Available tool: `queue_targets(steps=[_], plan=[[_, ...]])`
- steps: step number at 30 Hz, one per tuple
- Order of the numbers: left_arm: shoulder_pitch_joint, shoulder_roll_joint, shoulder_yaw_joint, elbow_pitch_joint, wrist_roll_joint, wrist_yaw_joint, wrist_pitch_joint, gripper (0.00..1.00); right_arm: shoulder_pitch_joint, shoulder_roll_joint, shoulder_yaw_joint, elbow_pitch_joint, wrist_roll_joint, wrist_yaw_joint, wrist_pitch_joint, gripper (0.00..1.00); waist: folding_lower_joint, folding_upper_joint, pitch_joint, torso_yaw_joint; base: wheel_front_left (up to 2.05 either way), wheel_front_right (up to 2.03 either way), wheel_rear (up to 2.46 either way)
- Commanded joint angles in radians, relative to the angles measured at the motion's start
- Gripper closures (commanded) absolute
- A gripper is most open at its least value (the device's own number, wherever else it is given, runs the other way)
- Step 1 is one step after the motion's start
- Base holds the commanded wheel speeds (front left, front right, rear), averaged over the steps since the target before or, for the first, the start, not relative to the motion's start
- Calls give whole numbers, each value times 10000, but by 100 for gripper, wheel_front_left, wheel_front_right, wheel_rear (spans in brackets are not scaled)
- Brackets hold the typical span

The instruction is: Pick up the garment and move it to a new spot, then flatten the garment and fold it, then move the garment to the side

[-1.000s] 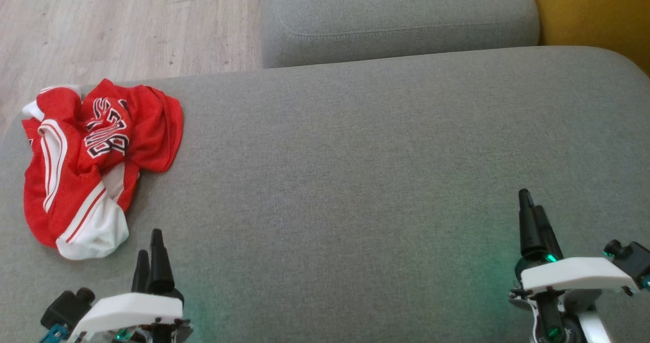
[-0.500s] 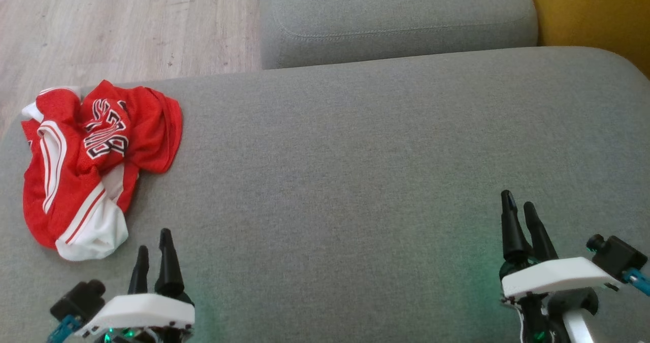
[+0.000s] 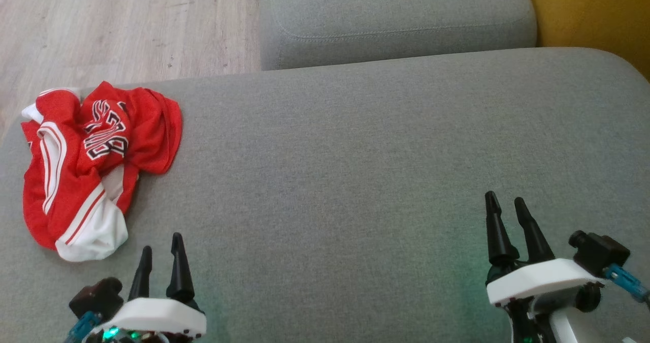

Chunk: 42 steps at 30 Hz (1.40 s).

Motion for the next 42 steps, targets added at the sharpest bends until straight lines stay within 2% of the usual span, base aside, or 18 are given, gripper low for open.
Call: queue_targets(steps=[1,16,42], plan=[[-432,229,138,-272,315,61,-151,0,-549,-174,246,-302,-336,53,-158,0,0,0,-1,-1,0,0,0],[-348,464,-82,-266,2110,453,-597,0,-558,-187,527,73,-2250,62,-601,0,0,0,-46,-6,0,0,0],[-230,702,-198,327,4449,957,-1339,0,-501,-43,398,853,-4354,78,-1338,0,0,0,-81,-30,0,0,0]])
